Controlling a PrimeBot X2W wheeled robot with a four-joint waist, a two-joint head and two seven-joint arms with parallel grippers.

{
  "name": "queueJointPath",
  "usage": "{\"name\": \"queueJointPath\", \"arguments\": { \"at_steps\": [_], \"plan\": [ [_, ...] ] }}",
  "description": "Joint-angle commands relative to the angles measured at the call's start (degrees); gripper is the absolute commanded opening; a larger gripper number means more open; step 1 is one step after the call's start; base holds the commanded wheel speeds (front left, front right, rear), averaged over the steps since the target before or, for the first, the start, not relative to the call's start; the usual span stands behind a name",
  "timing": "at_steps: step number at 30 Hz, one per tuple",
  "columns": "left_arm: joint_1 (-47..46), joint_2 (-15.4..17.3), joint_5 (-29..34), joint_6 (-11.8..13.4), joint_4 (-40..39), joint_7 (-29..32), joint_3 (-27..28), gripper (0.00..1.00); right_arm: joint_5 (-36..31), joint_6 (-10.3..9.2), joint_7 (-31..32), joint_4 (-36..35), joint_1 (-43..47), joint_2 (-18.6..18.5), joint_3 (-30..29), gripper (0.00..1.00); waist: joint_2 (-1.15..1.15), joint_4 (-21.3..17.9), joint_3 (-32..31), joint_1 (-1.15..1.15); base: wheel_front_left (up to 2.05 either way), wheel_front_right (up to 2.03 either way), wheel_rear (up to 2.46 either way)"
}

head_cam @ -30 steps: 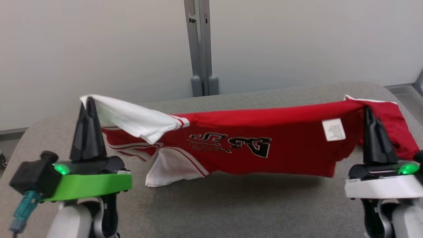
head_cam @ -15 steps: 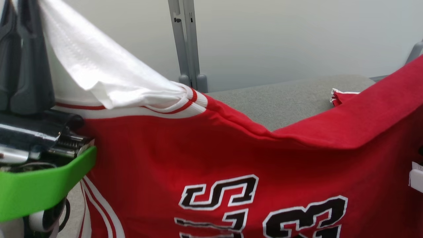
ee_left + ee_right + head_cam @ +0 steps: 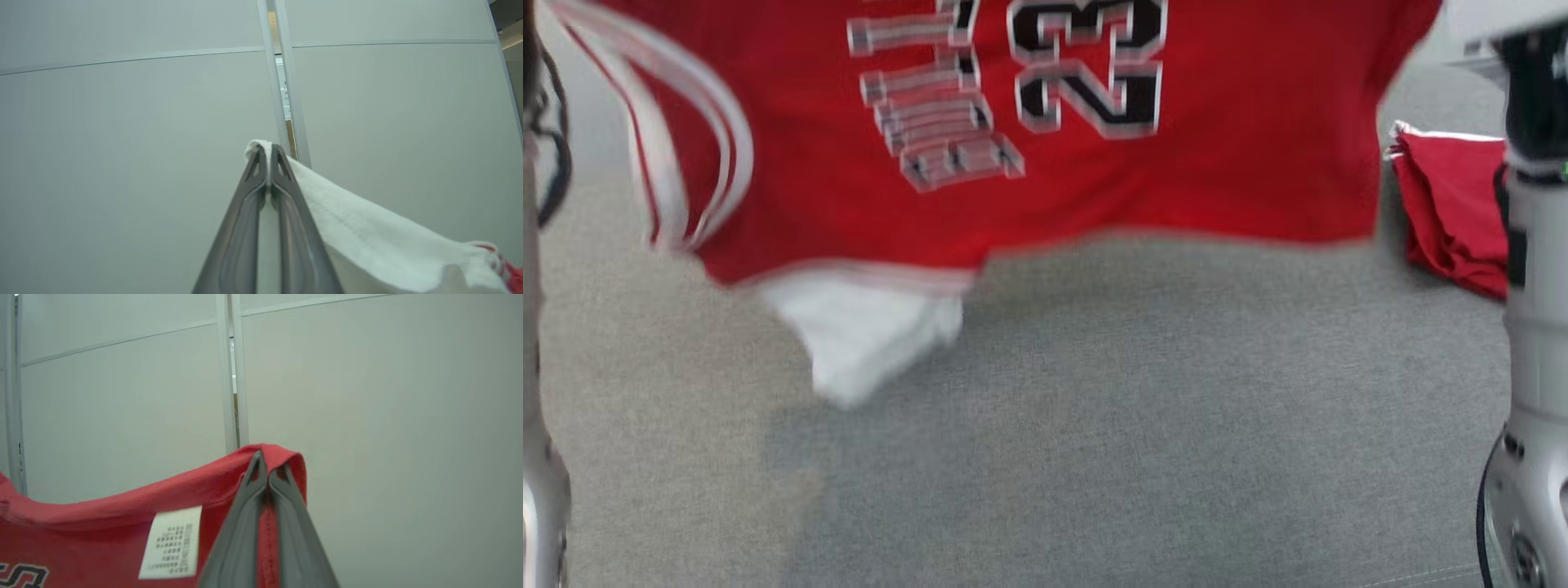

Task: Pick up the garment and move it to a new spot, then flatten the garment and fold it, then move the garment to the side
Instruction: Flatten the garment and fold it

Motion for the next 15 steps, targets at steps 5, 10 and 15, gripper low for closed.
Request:
{"name": "queueJointPath", "arguments": {
  "at_steps": [5, 10, 15],
  "plan": [
    [-12.15, -5.76, 1.51, -0.57, 16.04, -10.08, -1.54, 0.00, -7.36, -0.09, -8.57, 22.56, -14.80, 2.41, -0.98, 0.00, 0.00, 3.54, 6.87, -0.01, 0.00, 0.00, 0.00],
    [-11.66, -11.56, -1.53, -1.86, 26.26, -14.47, -2.10, 0.00, -11.48, -0.10, -12.30, 38.65, -19.79, 2.46, -1.31, 0.00, 0.00, 7.30, 13.23, -0.01, 0.00, 0.00, 0.00],
    [-7.31, -15.40, -4.98, -2.35, 33.08, -18.50, -1.54, 0.00, -13.45, -0.10, -16.60, 49.85, -20.33, 1.66, -0.95, 0.00, 0.00, 10.12, 20.59, -0.01, 0.00, 0.00, 0.00]
  ]
}}
